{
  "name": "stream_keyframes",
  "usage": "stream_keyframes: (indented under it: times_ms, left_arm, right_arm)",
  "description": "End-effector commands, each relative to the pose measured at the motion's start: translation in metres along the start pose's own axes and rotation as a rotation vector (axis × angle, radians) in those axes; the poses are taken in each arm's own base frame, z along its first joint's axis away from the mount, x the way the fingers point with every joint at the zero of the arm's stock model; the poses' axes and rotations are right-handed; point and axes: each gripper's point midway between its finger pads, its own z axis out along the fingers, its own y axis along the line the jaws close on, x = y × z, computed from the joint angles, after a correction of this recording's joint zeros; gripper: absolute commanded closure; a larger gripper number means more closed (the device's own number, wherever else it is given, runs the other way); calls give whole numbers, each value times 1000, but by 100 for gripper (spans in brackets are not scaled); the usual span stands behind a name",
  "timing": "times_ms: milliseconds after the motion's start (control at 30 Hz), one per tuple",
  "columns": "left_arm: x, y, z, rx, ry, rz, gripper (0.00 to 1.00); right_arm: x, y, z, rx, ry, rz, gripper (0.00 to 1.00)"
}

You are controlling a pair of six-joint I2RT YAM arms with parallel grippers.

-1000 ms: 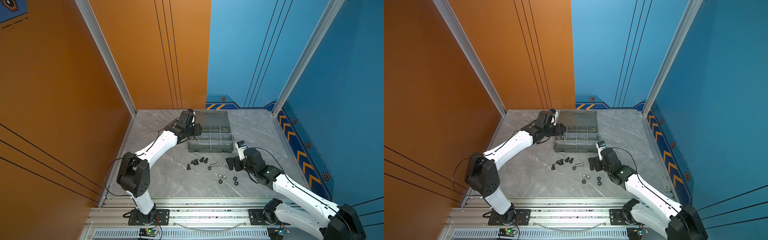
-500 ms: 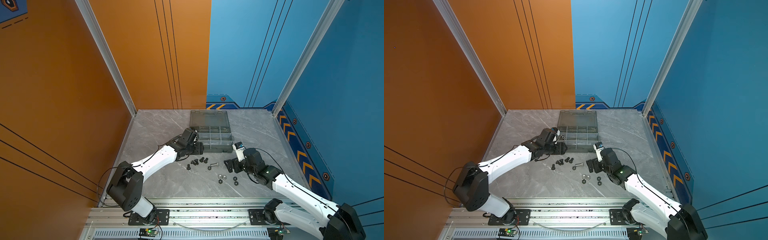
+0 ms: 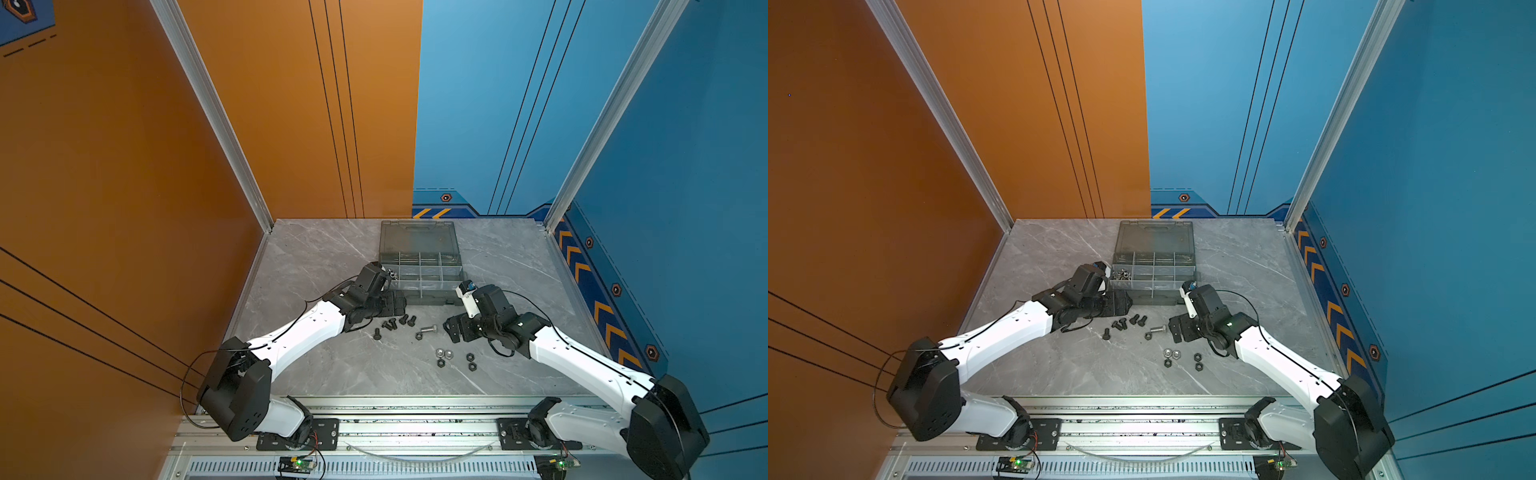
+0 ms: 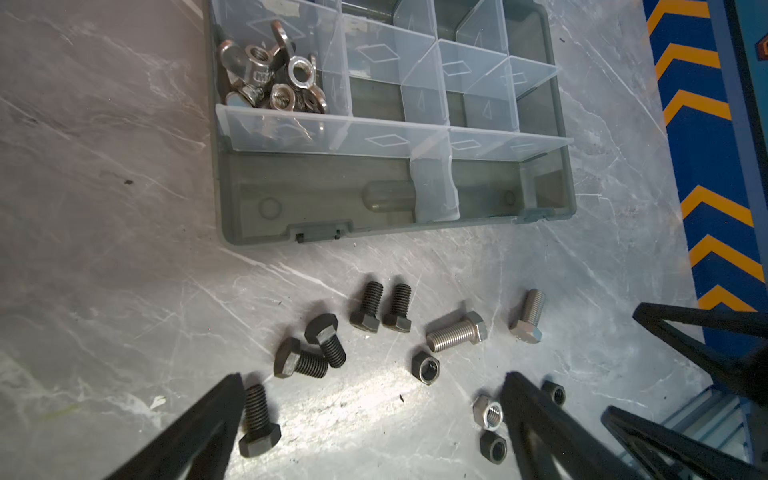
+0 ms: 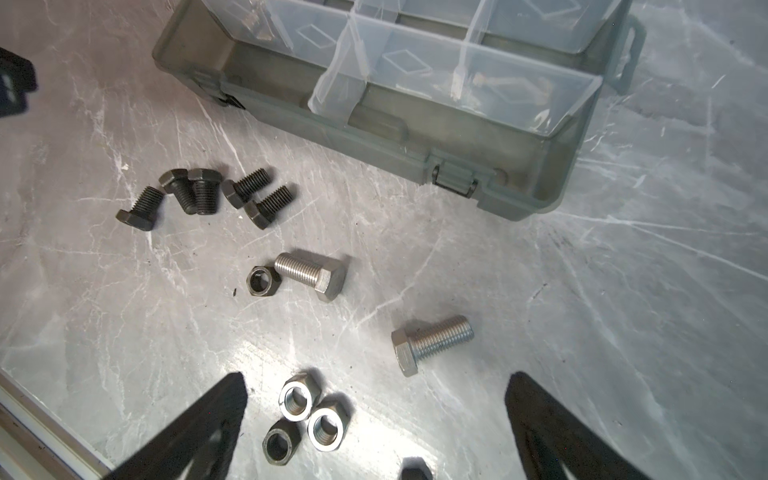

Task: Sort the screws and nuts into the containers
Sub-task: 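Draw the left gripper back toward the bolts while the right gripper moves over the pile, then lower the right gripper onto a black hex nut and close on it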

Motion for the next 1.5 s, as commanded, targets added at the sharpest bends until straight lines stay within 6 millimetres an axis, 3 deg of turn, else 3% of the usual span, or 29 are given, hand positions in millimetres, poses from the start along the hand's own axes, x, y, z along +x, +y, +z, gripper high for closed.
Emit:
stream_keyframes:
  times_ms: [0,300,833,867,1167,1467]
  left_arm:
    - [8,7,-3,-32,18,3,2]
    - [19,13,-3,18,60,-29,2]
    - [33,38,-1,-7,56,-83,2]
    - [33,40,-1,-10,56,-85,2]
    - [34,56,1,-39,62,-129,2]
    - [38,68,-4,-48,51,-170,2]
  right_arm:
    - [5,10,2,-28,37,-33,0]
    - [-7,15,-1,-33,25,-217,0]
    - [-9,37,2,-42,26,-241,2]
    - [-6,47,2,-58,39,-250,2]
    - [-5,52,15,-28,97,20,7]
    - [5,59,40,80,273,211,13]
